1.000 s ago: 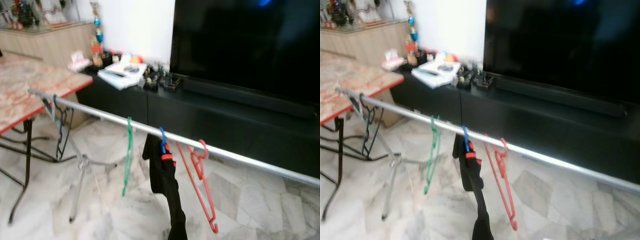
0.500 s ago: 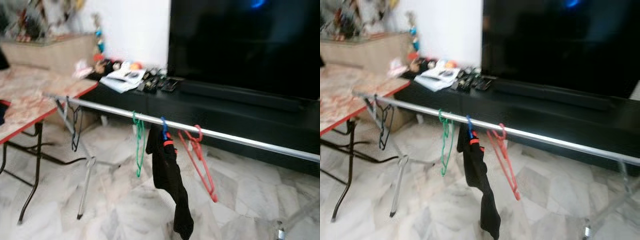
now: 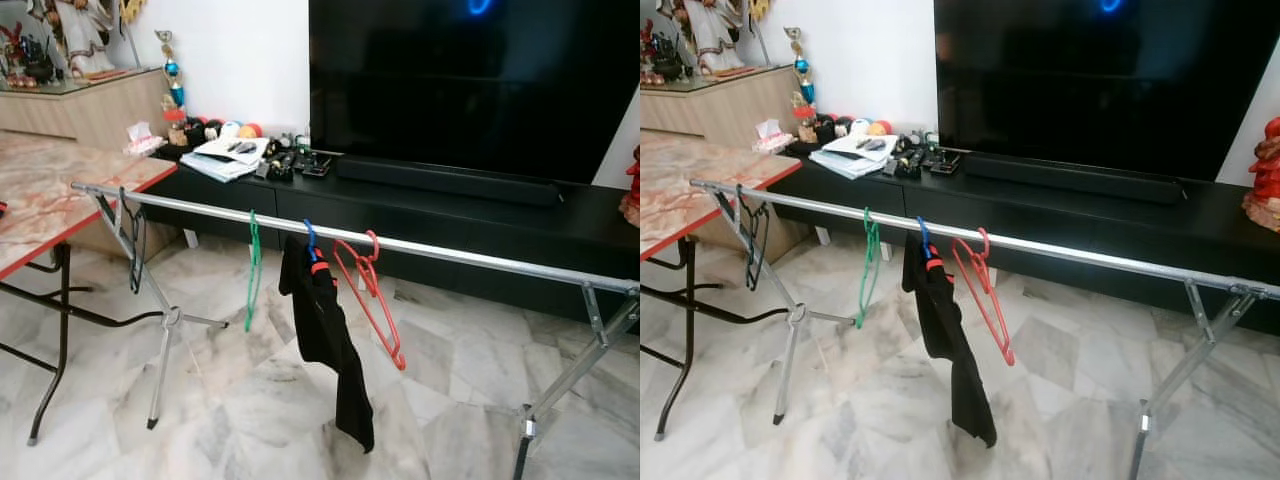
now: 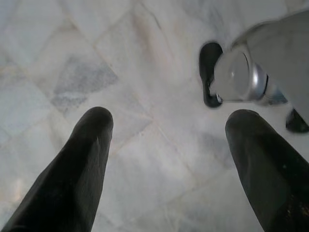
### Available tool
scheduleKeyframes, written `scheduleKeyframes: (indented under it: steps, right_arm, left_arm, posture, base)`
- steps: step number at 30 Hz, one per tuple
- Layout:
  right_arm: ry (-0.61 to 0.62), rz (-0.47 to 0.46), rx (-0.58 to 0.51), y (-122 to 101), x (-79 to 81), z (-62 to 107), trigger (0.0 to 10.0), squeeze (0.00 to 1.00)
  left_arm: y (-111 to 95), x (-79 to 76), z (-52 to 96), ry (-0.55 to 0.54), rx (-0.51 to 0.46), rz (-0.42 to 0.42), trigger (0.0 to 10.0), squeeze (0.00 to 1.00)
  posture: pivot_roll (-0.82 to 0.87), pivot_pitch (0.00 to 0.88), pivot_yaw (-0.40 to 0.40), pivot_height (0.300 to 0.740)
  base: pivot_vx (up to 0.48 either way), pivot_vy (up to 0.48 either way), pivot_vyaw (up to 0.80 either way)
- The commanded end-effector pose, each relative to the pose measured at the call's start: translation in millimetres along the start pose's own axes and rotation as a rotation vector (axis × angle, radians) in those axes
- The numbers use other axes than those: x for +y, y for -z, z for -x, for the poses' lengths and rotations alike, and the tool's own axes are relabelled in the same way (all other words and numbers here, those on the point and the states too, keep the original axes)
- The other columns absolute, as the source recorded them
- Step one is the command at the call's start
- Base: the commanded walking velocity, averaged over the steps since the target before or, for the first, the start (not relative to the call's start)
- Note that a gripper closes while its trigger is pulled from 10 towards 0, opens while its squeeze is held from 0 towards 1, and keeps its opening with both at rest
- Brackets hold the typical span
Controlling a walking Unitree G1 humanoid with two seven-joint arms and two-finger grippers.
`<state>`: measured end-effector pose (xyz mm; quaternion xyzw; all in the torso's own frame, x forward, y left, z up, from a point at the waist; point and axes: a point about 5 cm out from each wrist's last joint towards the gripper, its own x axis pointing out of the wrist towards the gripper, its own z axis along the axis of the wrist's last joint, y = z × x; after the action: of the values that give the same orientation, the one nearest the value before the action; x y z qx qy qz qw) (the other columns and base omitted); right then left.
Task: Hang hanger
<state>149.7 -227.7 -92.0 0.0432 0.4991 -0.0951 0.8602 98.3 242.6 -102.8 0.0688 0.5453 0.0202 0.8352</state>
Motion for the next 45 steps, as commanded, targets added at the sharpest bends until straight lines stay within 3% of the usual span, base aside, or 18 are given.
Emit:
scheduleKeyframes:
  steps: [1, 11, 18, 25, 38, 45]
  right_arm:
    - [0.002, -0.003, 0.007, 1.9, -1.3, 0.4, 10.0, 0.00]
    - [-0.009, -0.012, 0.011, 4.1, 3.2, 0.2, 10.0, 0.00]
    - [-0.016, -0.036, 0.018, 7.4, 8.3, 0.1, 10.0, 0.00]
    - [-0.017, -0.041, 0.019, 7.6, 9.8, -0.1, 10.0, 0.00]
    - [-0.021, -0.031, 0.024, 8.9, 9.0, 0.2, 10.0, 0.00]
    - [-0.033, -0.034, 0.028, 12.4, 15.0, 0.3, 10.0, 0.00]
  left_arm:
    - [-7.7, 2.9, -1.0, -0.003, -0.019, -0.008, 10.0, 0.00]
    - [-6.6, 9.3, 0.1, -0.008, -0.012, -0.020, 10.0, 0.00]
    - [-4.6, 18.3, 2.0, -0.015, 0.001, -0.087, 10.0, 0.00]
    - [-4.3, 26.1, 3.5, -0.035, 0.002, -0.068, 10.0, 0.00]
    - [-23.0, 2.2, -3.9, 0.007, -0.028, -0.058, 10.0, 0.00]
    - [-27.1, -5.4, -5.6, 0.021, -0.025, -0.104, 10.0, 0.00]
  posture:
    - [0.15, 0.000, -0.010, 0.740]
    - [0.15, 0.000, 0.013, 0.740]
    - [0.14, 0.000, 0.042, 0.740]
    - [0.13, 0.000, 0.043, 0.740]
    - [0.15, 0.000, 0.030, 0.740]
    - [0.11, 0.000, 0.062, 0.740]
  base:
    - [0.000, 0.000, -0.77]
    - [0.000, 0.000, -0.76]
    - [0.000, -0.105, -0.76]
    - [0.000, 0.000, -0.76]
    - [0.000, 0.000, -0.76]
    - [0.000, 0.000, -0.76]
